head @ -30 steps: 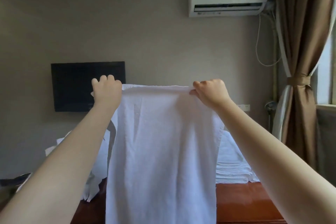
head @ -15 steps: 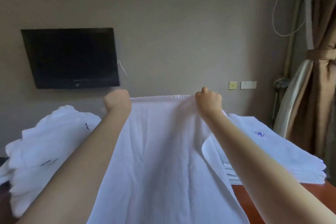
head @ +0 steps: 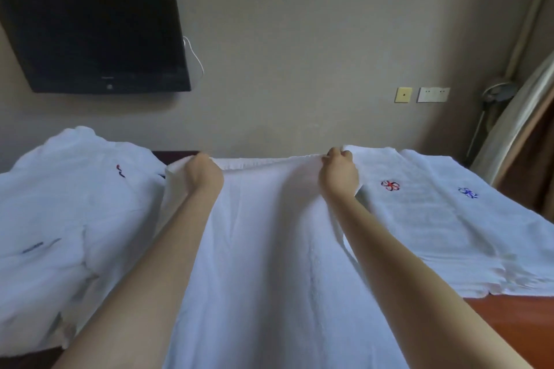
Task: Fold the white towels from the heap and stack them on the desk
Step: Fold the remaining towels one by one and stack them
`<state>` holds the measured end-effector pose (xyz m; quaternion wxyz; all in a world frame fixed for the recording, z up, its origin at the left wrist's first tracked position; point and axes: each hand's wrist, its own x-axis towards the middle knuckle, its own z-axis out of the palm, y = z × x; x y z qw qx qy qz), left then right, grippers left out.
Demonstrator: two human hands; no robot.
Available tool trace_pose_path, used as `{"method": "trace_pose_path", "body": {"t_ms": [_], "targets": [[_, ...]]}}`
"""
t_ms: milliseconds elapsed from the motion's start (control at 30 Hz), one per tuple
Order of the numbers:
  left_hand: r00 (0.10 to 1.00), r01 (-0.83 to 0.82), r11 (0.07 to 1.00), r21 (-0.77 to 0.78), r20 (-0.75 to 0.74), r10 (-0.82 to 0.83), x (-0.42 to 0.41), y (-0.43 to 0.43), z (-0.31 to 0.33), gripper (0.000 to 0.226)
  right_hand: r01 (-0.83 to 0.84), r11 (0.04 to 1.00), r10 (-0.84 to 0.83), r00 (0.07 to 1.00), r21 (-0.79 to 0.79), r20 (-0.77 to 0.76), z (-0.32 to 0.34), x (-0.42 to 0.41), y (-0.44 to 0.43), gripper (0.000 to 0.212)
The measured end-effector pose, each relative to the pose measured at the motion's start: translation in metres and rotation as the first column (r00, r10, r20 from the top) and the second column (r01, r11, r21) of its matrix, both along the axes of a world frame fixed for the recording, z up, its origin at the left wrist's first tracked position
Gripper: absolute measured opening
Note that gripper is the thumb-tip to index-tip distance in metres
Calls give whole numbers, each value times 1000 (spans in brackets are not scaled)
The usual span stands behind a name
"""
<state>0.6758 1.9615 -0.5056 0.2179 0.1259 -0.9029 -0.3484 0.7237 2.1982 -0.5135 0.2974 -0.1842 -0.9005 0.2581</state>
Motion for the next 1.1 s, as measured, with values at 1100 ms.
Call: {"method": "trace_pose_path", "body": {"t_ms": [1100], "targets": [[992,121,842,-526,99,-80,-91,-40,-52,27,-116,965,112,993,237,30,-61,-84,15,25]]}}
